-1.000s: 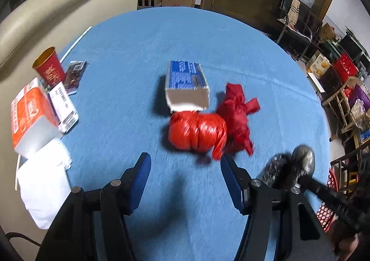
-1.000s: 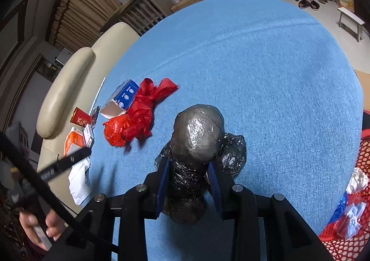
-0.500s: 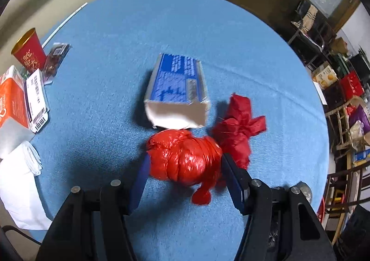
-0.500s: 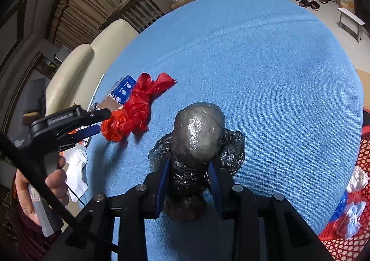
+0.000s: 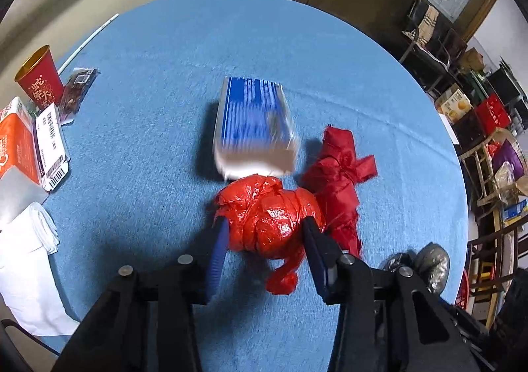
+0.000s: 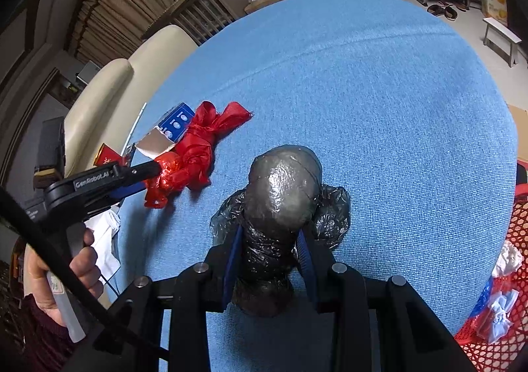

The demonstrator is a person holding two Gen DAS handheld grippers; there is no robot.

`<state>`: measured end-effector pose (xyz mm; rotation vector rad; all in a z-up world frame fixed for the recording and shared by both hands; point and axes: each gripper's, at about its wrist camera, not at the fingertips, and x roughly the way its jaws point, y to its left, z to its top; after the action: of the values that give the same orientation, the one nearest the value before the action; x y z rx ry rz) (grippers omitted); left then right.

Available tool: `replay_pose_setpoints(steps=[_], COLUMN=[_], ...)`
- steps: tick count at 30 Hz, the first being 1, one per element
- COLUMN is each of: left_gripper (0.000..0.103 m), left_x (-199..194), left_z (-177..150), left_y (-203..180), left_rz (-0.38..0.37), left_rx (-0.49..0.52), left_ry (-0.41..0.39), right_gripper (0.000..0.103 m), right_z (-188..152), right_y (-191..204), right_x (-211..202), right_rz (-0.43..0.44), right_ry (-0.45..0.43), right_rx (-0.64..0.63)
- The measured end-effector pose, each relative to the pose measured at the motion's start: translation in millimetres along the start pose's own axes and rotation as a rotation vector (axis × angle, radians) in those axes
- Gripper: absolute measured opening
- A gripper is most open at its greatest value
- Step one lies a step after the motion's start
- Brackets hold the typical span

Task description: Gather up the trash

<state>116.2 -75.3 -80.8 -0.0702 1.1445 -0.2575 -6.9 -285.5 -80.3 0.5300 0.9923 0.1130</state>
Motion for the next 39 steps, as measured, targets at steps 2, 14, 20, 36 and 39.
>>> replay_pose_setpoints(steps=[2,14,20,36,39], left_gripper=[0.042,0.013,0.004,0.065,0.065], left_x=[-3.1,-34.6,-47.3,-32.1,-22.4], left_z=[-5.8,-55.4,-77.3,-34.5,-29.3], left_y=[1.3,4.5,9.8,9.1,6.3], left_rz=[-0.004,-0.018,-0.032,-0.077,-0.067], left_rx=[0.008,0.063,0.081,-0.051,-0.065], left_ry=[0.001,0.001,0.021,0.019,0.028], right_gripper=[0.036,0.036,0.036,0.054,0.064], right_z=[0.1,-0.5,-0.4,0.5,-0.1], right_y=[0.2,1.3,2.7,1.5,1.8], right_x=[0.1,-1.9,-2.4,-4.1,-10.3], right_rz=[-0.002,-0.011,-0.015,0.030,0.049], right_ry=[-0.001,-0.004,-0.003,0.022,-0.005], right_rx=[-0.001,-0.012,-0.014,0.030,0.024])
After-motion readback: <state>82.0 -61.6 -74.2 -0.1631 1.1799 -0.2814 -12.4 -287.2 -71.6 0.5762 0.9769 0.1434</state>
